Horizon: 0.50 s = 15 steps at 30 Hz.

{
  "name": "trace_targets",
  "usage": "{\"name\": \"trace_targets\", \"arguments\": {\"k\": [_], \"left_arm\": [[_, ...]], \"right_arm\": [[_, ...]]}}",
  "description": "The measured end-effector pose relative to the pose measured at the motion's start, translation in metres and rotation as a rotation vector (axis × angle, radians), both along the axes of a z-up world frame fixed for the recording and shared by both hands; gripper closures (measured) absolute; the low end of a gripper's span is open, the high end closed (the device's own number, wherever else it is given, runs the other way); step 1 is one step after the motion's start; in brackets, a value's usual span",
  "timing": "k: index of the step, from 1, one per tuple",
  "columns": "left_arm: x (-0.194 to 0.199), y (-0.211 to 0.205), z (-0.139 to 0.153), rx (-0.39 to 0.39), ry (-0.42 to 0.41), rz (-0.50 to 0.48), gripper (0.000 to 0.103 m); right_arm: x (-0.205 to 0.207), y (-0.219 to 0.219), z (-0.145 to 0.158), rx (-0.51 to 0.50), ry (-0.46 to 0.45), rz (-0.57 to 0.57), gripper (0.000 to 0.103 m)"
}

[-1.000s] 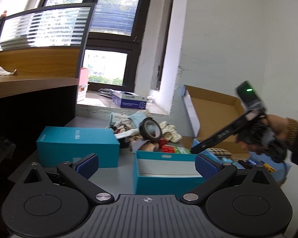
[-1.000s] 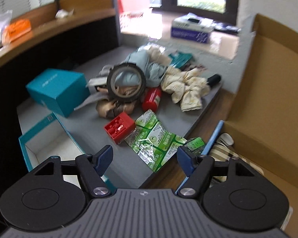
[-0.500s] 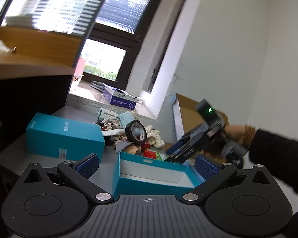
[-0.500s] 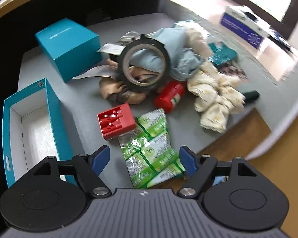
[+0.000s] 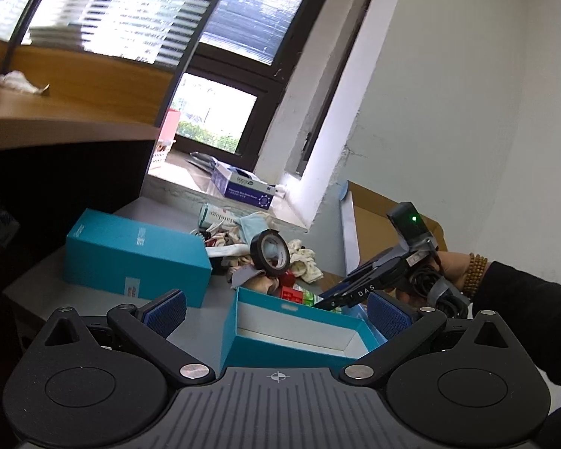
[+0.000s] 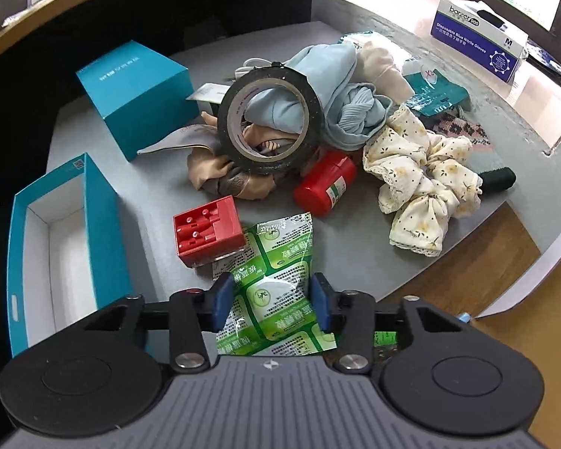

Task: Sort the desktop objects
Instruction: 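Lower the right gripper onto the green sachet packets and close it, then carry the green packets with the right gripper into the teal box and release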

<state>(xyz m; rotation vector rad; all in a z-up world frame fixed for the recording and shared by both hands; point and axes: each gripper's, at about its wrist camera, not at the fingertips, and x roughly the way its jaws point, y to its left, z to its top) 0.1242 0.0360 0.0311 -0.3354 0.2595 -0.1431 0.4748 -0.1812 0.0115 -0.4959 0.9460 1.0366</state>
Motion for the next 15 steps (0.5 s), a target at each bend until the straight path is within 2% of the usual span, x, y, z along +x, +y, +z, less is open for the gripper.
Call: {"name": "trace_targets", "arguments": {"k": [1, 3, 6, 9, 15], "left_arm": [[0.000, -0.002, 0.001, 0.015, -0.003, -0.001, 0.000], [-0.001, -0.007, 0.002, 0.053, -0.012, -0.002, 0.000], [-0.002, -0.011, 0.003, 0.087, -0.020, 0.002, 0.000], [-0.003, -0.015, 0.005, 0.097, -0.027, 0.003, 0.000], [-0.009, -0.019, 0.010, 0.111, -0.046, 0.002, 0.000]], "right_arm": [[-0.002, -0.001, 0.000, 0.006, -0.003, -0.003, 0.060], [-0.005, -0.003, 0.001, 0.026, -0.009, -0.018, 0.073], [-0.016, -0.007, 0.004, 0.058, -0.049, -0.027, 0.086], [-0.026, -0.009, 0.008, 0.081, -0.103, -0.038, 0.089], [-0.045, -0.017, 0.032, 0.167, -0.227, -0.058, 0.090]]}}
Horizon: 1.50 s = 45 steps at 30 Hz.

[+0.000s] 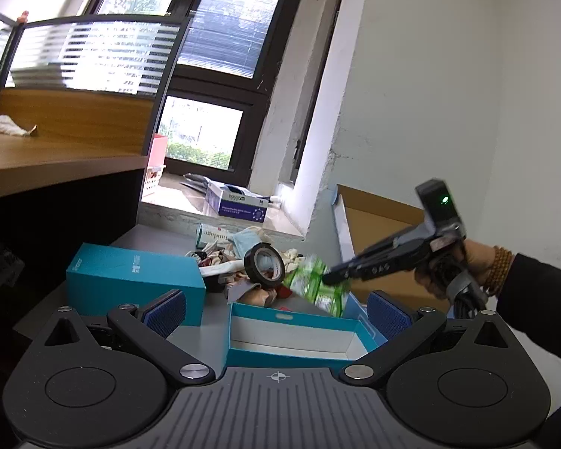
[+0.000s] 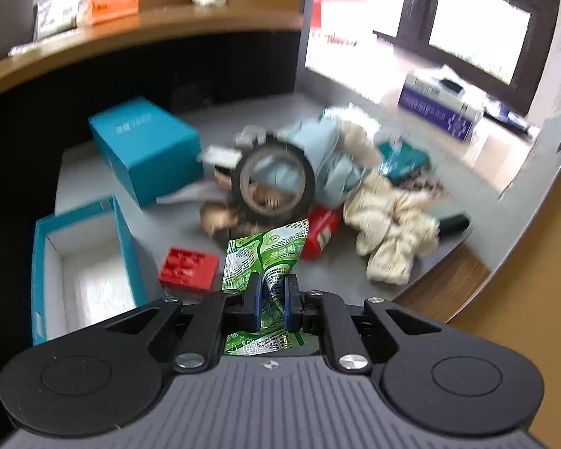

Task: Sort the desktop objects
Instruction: 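Carry the green packets with the right gripper into the teal box and release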

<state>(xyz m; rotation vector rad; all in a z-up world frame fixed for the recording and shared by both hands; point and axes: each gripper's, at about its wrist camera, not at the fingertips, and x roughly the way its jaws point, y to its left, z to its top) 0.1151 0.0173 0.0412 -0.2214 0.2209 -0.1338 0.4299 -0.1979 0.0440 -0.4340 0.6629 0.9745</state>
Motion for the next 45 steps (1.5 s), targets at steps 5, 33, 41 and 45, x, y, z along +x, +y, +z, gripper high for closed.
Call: {"name": "trace_targets", "arguments": {"k": [5, 33, 41, 45], "left_arm": [[-0.006, -0.001, 0.003, 0.024, -0.012, 0.008, 0.000], [-0.019, 0.000, -0.001, 0.045, -0.028, -0.012, 0.000], [-0.020, -0.003, -0.005, 0.108, -0.021, 0.002, 0.000], [-0.018, -0.001, -0.006, 0.099, -0.018, 0.001, 0.000]], "right_arm": [[-0.027, -0.003, 0.030, 0.057, -0.101, 0.042, 0.090], [-0.115, 0.042, -0.002, -0.243, -0.079, 0.337, 0.089], [-0.111, 0.051, -0.004, -0.320, -0.054, 0.375, 0.063], [-0.110, 0.042, 0.018, -0.222, -0.090, 0.342, 0.064]]}}
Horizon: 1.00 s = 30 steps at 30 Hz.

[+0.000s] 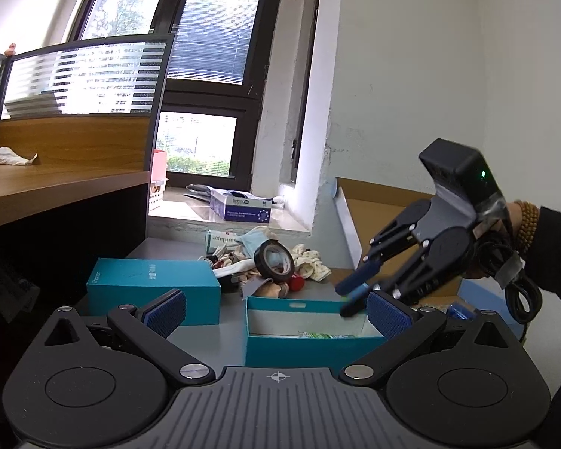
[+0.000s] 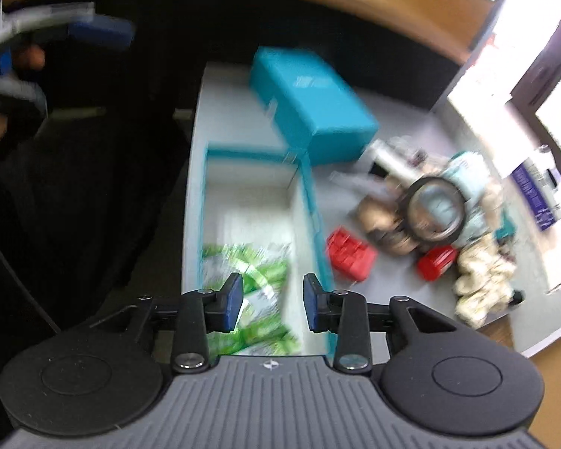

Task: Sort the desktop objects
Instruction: 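Carry the green packets with the right gripper into the teal box and release, then lower the left gripper onto the black tape roll and close it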

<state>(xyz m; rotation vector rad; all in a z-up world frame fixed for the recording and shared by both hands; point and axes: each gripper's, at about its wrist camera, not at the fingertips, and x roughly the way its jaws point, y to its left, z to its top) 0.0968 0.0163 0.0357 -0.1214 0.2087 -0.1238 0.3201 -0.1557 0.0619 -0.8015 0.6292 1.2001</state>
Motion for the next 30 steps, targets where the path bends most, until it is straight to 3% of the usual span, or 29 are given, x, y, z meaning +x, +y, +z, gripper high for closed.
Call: {"name": "trace_targets", "arguments": {"k": [1, 3, 4, 7, 8, 17, 22, 25, 26, 28, 29, 30], "left_arm": [[0.000, 0.000, 0.000, -0.005, 0.000, 0.000, 0.000], [0.001, 0.000, -0.001, -0.014, 0.001, -0.001, 0.000], [0.002, 0.000, -0.001, -0.019, 0.001, -0.001, 0.000], [0.002, 0.000, -0.002, -0.014, 0.009, -0.005, 0.000], [0.001, 0.000, -0.003, -0.011, 0.011, -0.004, 0.000], [0.004, 0.007, -0.010, -0.041, 0.051, 0.022, 0.000], [0.004, 0.009, -0.011, -0.045, 0.059, 0.001, 0.000], [0.004, 0.007, -0.011, -0.017, 0.057, -0.006, 0.000], [0.004, 0.007, -0.010, -0.008, 0.056, -0.007, 0.000], [0.005, 0.007, -0.011, 0.002, 0.057, -0.004, 0.000], [0.005, 0.007, -0.011, 0.001, 0.059, 0.001, 0.000], [0.006, 0.007, -0.012, 0.001, 0.061, 0.006, 0.000]], "right_arm": [[0.001, -0.002, 0.005, 0.036, 0.013, -0.018, 0.066], [0.004, -0.004, 0.006, 0.101, 0.048, -0.058, 0.082], [0.004, -0.004, 0.004, 0.123, 0.059, -0.080, 0.082], [0.007, 0.001, -0.012, 0.126, 0.080, -0.157, 0.087], [0.008, 0.004, -0.018, 0.109, 0.088, -0.170, 0.095], [0.014, 0.019, -0.039, -0.023, 0.158, -0.215, 0.096], [0.021, 0.015, -0.042, 0.006, 0.221, -0.270, 0.096], [0.018, 0.012, -0.041, 0.020, 0.204, -0.275, 0.096], [0.017, 0.010, -0.039, 0.031, 0.196, -0.286, 0.095], [0.016, 0.004, -0.033, 0.070, 0.184, -0.321, 0.082], [0.016, 0.000, -0.029, 0.098, 0.189, -0.335, 0.065], [0.016, -0.004, -0.025, 0.131, 0.202, -0.345, 0.057]]}}
